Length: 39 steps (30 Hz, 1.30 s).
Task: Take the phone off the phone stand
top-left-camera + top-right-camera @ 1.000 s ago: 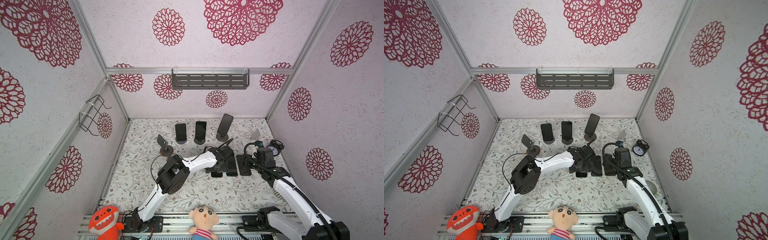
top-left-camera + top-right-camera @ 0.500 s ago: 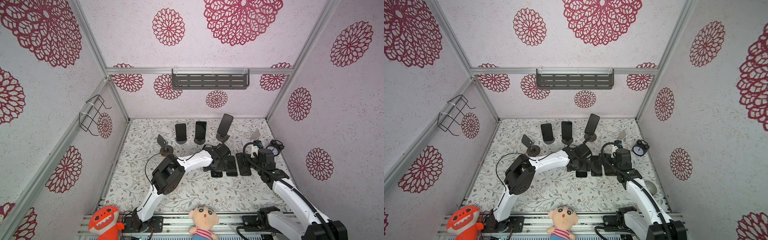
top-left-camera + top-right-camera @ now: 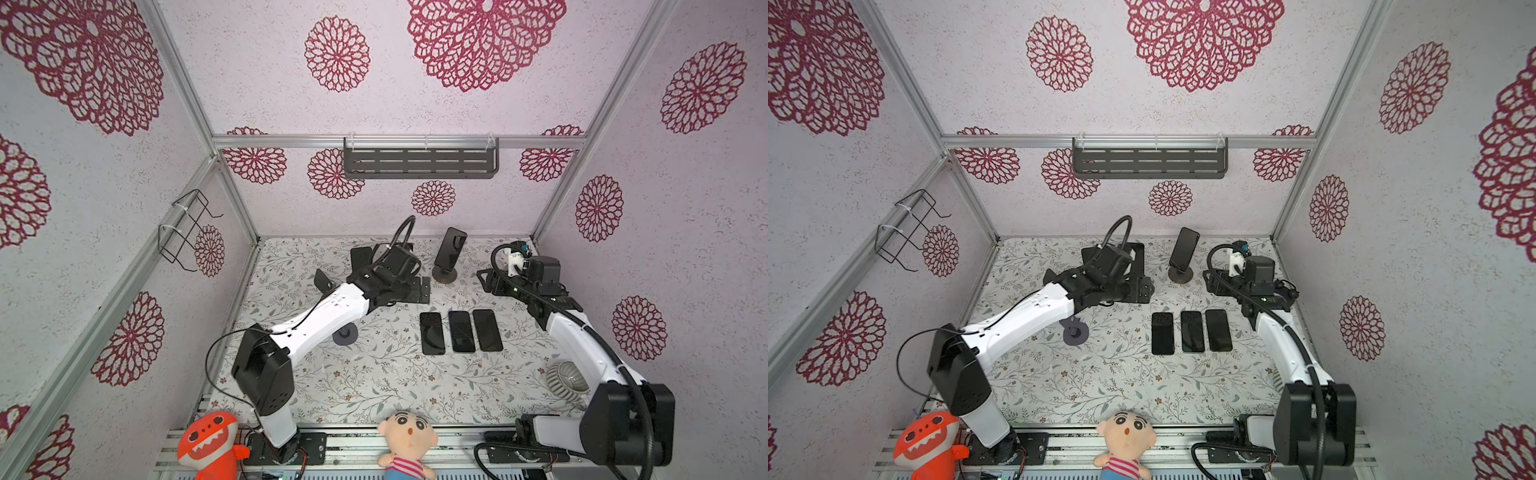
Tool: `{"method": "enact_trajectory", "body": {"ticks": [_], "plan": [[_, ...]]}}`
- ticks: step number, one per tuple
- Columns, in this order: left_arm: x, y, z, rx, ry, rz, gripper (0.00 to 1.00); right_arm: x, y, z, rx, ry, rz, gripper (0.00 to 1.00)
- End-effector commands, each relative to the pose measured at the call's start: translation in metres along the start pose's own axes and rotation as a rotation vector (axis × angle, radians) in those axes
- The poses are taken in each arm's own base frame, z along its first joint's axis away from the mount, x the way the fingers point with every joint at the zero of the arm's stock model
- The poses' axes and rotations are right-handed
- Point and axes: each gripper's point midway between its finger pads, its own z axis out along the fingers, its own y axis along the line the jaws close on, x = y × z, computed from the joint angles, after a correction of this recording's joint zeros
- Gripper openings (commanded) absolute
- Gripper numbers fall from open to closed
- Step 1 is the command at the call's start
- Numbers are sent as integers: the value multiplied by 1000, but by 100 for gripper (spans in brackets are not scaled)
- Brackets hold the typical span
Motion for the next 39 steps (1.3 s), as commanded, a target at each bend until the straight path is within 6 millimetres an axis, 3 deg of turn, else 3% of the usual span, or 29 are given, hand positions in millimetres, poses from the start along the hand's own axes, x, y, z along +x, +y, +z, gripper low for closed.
{"method": "enact_trajectory", "body": {"ticks": [1, 5, 9, 13, 17, 22, 32, 39], "plan": [[15, -17, -3, 159, -44, 52, 98, -28, 12, 17, -154, -24, -55, 70], [31, -14, -16, 235, -96, 37, 100, -56, 5, 49, -195, -37, -82, 67], [36, -6, -28, 247, -154, 13, 100, -70, -2, 83, -237, -22, -69, 61], [39, 9, -29, 194, -180, 20, 99, -86, -7, 108, -279, -28, -55, 61], [36, 6, -28, 208, -188, 31, 96, -93, -9, 128, -321, -39, -23, 61], [36, 8, -17, 197, -161, 25, 93, -97, 3, 140, -456, -59, 9, 53], [34, 1, -1, 220, -129, 10, 93, -93, 3, 146, -471, -61, 4, 36], [34, -1, -2, 228, -120, 1, 93, -92, -3, 152, -435, -38, -22, 21]]}}
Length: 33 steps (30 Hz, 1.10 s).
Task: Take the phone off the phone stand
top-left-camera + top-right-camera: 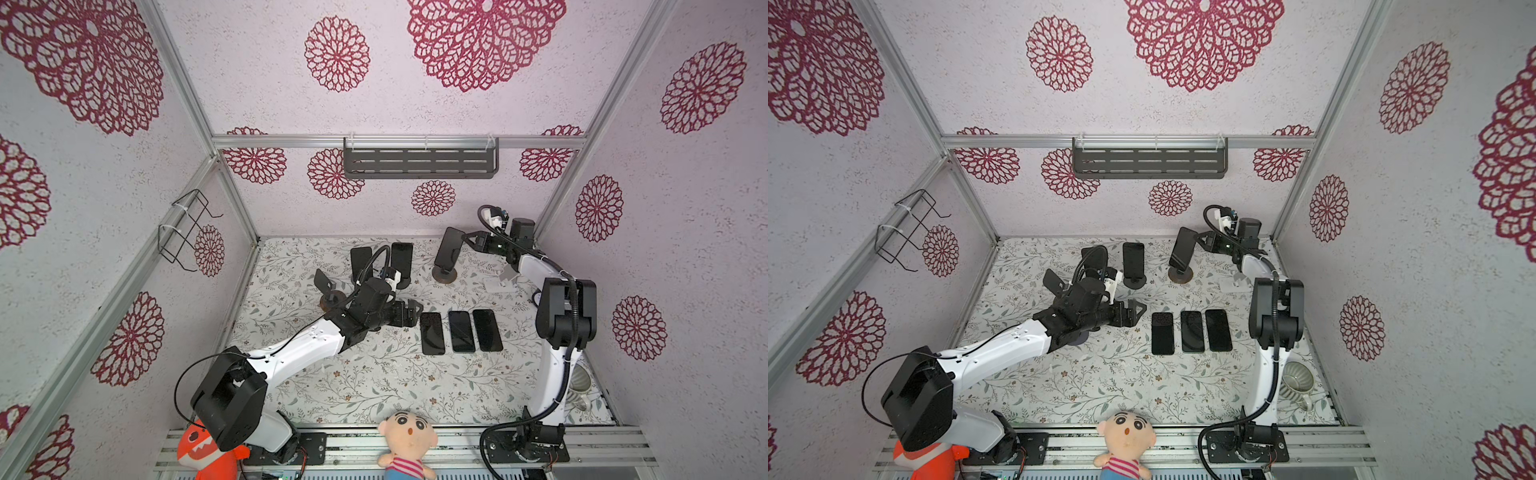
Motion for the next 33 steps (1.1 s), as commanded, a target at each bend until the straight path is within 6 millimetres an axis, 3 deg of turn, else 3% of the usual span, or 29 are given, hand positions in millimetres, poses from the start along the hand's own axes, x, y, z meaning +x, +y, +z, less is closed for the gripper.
{"method": "enact_trajectory", "body": {"ticks": [1, 4, 8, 11, 23, 33], "plan": [[-12, -6, -1, 21, -26, -1, 93, -14, 11, -1, -21, -12, -64, 21], [-11, -6, 0, 20, -24, -2, 93, -14, 9, -2, -11, -9, -69, 25], [-12, -7, 0, 27, -22, -1, 93, -11, 6, 0, -2, -4, -67, 54], [-11, -7, 2, 27, -19, -4, 93, -10, 3, 3, -3, -4, -58, 58], [-9, -6, 7, 30, -10, -10, 93, -10, -5, 14, -21, -12, -34, 35], [-14, -10, 6, 38, -21, -8, 96, -25, 8, 5, -29, -34, -61, 12]]}}
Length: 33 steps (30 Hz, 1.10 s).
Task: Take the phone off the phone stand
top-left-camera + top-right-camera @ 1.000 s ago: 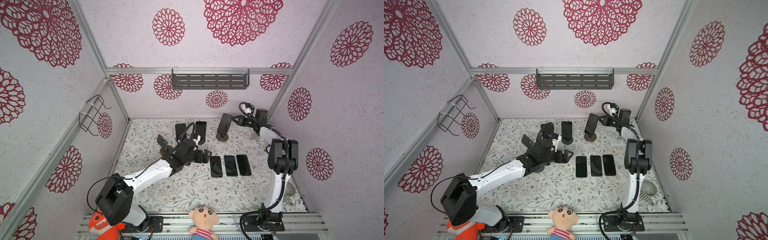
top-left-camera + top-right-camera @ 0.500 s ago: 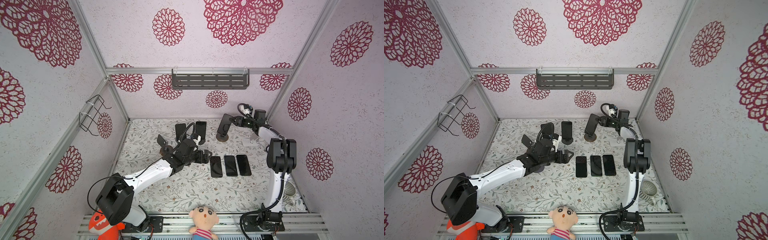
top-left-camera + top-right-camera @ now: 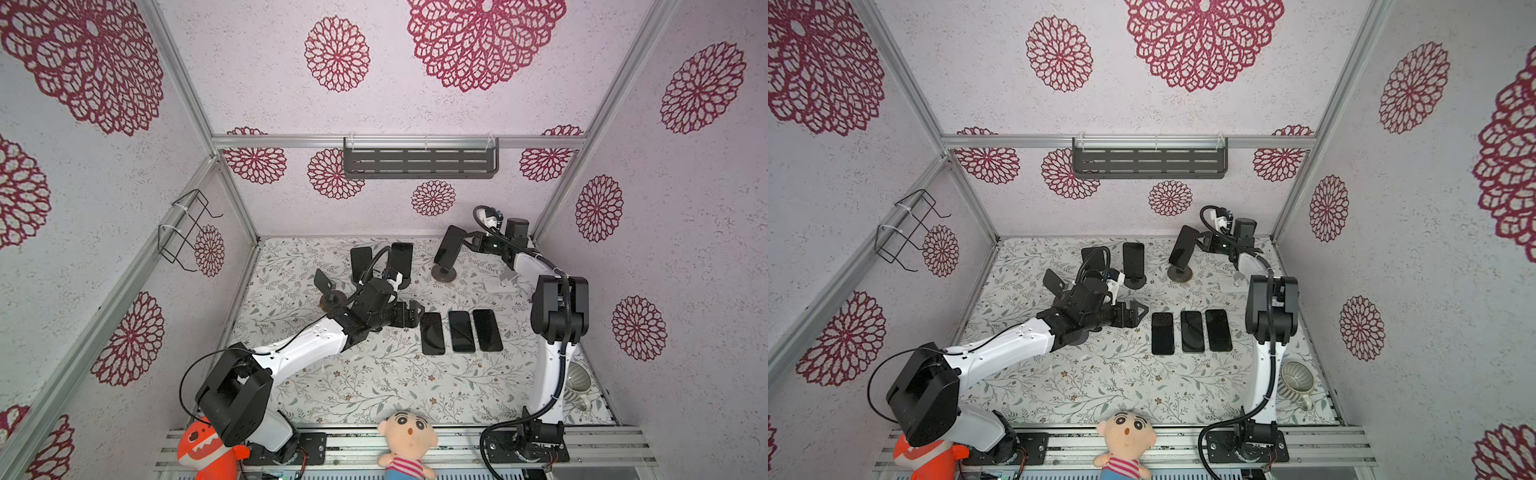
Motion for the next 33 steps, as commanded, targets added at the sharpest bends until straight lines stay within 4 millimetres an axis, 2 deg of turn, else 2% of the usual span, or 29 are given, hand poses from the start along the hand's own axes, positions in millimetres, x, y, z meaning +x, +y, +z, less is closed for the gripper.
{"method": "enact_trajectory", "body": {"ticks": [1, 7, 12, 16, 23, 29, 33], "plan": [[-25, -14, -4, 39, -59, 10, 96, -33, 21, -15, -4, -60, -79, 11], [-35, -18, -6, 13, -81, 49, 100, -48, 45, -36, 8, -85, -100, 7], [-38, -19, -2, -12, -78, 101, 97, -44, 70, -59, 22, -103, -100, 7], [-42, -26, 3, 11, -69, 130, 97, -25, 85, -80, 51, -100, -50, 6], [-46, -41, 16, 57, -22, 188, 97, 34, 122, -109, 58, -42, 63, 4], [-41, -47, 31, 86, 35, 189, 97, 71, 159, -114, 17, 38, 100, 2], [-32, -57, 40, 116, 78, 192, 97, 92, 185, -106, -49, 119, 103, 1]]}}
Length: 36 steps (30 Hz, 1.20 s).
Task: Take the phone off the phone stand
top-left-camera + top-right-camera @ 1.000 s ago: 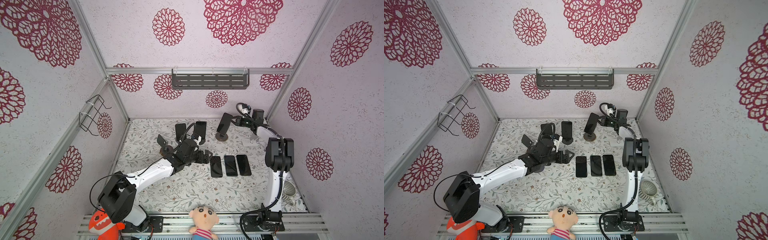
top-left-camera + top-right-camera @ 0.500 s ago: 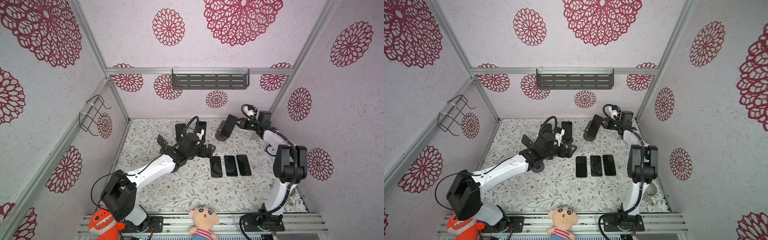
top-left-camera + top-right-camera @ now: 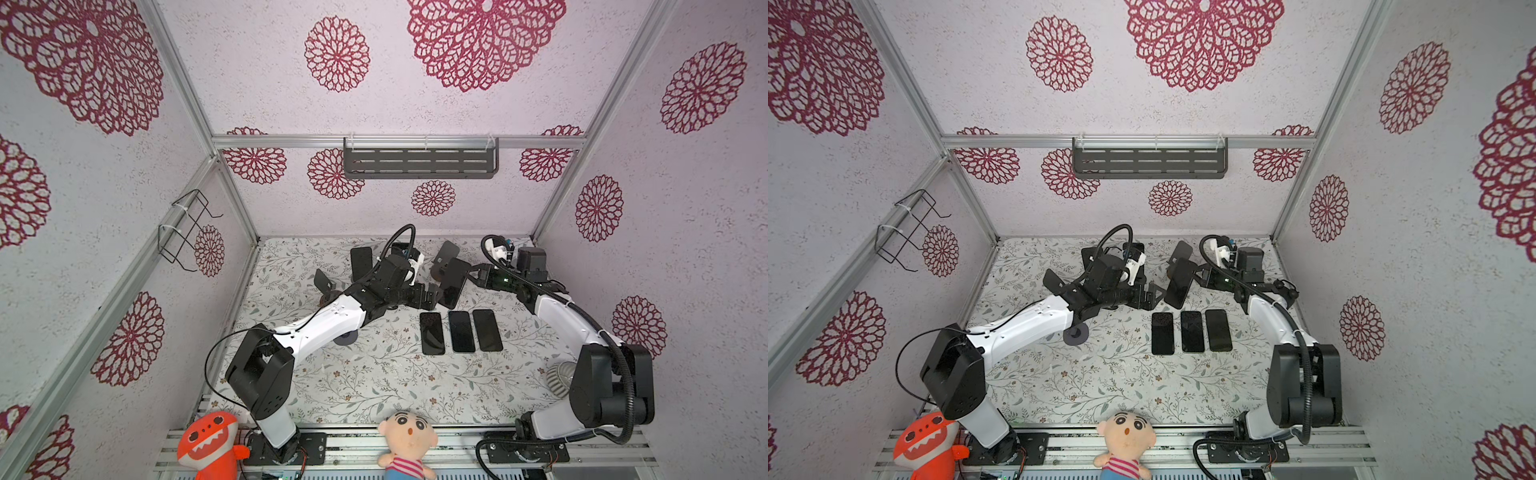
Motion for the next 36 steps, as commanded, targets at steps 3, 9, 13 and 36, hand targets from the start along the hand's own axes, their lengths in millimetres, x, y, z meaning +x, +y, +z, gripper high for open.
{"method": "enact_trajectory", "body": {"ticks": [3, 9, 13, 36], "plan": [[16, -17, 14, 59, 73, 25, 97, 9, 52, 4, -111, 64, -76, 0], [24, -12, 26, 52, 96, -26, 97, 19, 68, 15, -117, 117, -104, 0], [27, -7, 29, 33, 89, -42, 98, 25, 72, 17, -117, 125, -102, 0], [31, 6, 25, -36, 93, -82, 67, 25, 67, 15, -64, 120, -130, 45]]}}
